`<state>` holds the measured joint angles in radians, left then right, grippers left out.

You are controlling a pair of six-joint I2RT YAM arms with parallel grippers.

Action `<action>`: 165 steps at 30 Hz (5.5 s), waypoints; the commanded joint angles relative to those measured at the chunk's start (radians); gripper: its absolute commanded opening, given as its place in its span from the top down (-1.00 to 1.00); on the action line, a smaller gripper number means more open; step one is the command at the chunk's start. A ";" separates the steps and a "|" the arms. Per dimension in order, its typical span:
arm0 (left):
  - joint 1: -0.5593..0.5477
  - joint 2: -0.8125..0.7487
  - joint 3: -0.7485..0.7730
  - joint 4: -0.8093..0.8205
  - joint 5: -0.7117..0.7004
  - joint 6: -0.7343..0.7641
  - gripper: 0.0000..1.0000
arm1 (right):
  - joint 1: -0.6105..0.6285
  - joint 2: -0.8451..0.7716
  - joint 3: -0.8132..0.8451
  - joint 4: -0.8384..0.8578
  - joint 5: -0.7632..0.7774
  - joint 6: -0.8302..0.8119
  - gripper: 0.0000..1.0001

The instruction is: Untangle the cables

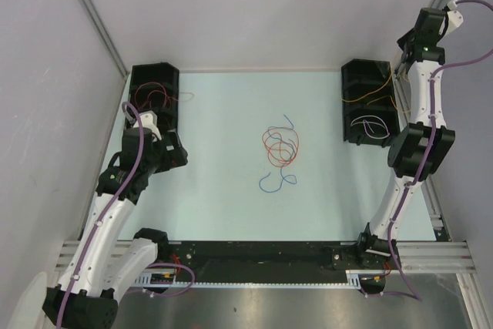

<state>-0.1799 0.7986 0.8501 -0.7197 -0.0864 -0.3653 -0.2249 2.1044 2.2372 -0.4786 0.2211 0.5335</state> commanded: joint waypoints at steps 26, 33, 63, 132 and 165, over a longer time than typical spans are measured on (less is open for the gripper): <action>0.010 -0.018 0.003 0.012 0.001 0.006 -0.99 | 0.147 -0.058 -0.387 0.156 0.006 -0.003 1.00; 0.008 -0.035 0.001 0.014 0.004 0.008 -1.00 | 0.102 -0.021 -0.412 0.156 0.006 -0.001 1.00; 0.010 -0.025 0.003 0.011 -0.009 0.006 -1.00 | -0.120 -0.155 -0.219 0.179 -0.337 0.301 1.00; 0.017 0.005 0.004 0.006 -0.015 0.003 -1.00 | -0.069 -0.248 -0.531 0.706 0.086 -0.230 1.00; 0.025 0.002 0.003 0.009 -0.015 0.002 -1.00 | -0.034 -0.258 -0.524 0.795 -0.023 -0.339 1.00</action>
<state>-0.1650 0.8028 0.8497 -0.7200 -0.1013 -0.3656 -0.2615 1.8240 1.6299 0.3042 0.1581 0.2325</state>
